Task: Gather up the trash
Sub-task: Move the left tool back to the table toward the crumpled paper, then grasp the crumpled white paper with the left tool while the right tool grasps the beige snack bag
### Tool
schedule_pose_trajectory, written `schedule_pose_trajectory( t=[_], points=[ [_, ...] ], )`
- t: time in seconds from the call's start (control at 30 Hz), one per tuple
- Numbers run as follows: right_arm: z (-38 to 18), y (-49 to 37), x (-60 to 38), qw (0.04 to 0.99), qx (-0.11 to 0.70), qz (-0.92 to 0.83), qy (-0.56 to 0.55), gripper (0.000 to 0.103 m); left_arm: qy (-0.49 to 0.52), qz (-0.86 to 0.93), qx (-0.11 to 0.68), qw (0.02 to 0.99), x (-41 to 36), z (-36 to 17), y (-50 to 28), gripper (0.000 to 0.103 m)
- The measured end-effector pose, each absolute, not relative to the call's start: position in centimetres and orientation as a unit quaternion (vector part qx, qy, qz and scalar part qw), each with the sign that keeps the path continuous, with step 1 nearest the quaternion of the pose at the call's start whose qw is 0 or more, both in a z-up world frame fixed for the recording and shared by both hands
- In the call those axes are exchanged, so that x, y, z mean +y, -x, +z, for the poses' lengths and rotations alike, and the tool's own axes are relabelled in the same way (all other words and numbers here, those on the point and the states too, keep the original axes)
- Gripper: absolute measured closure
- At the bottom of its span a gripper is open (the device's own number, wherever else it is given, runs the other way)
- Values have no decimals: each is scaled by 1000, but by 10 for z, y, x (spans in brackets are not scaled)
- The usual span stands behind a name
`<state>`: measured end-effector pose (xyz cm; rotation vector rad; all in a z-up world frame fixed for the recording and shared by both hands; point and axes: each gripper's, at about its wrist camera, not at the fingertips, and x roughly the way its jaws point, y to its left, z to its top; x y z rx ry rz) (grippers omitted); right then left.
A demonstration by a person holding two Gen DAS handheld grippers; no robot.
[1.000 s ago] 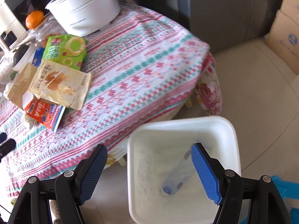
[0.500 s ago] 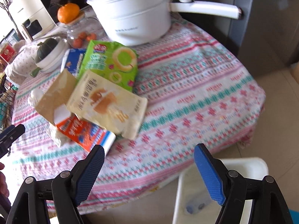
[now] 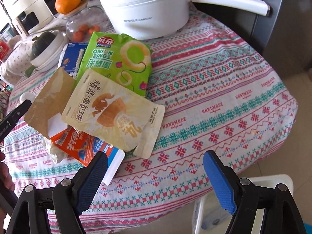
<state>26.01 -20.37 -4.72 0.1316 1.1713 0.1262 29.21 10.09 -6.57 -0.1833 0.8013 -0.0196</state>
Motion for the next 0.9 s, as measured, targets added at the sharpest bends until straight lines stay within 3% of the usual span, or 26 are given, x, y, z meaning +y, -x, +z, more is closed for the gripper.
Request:
schedule_pose_trajectory(
  t=[0.9],
  points=[
    [-81,-273,-147,844,528,91,26,19,77,-12,388,918,113,-29,-222,76]
  ],
)
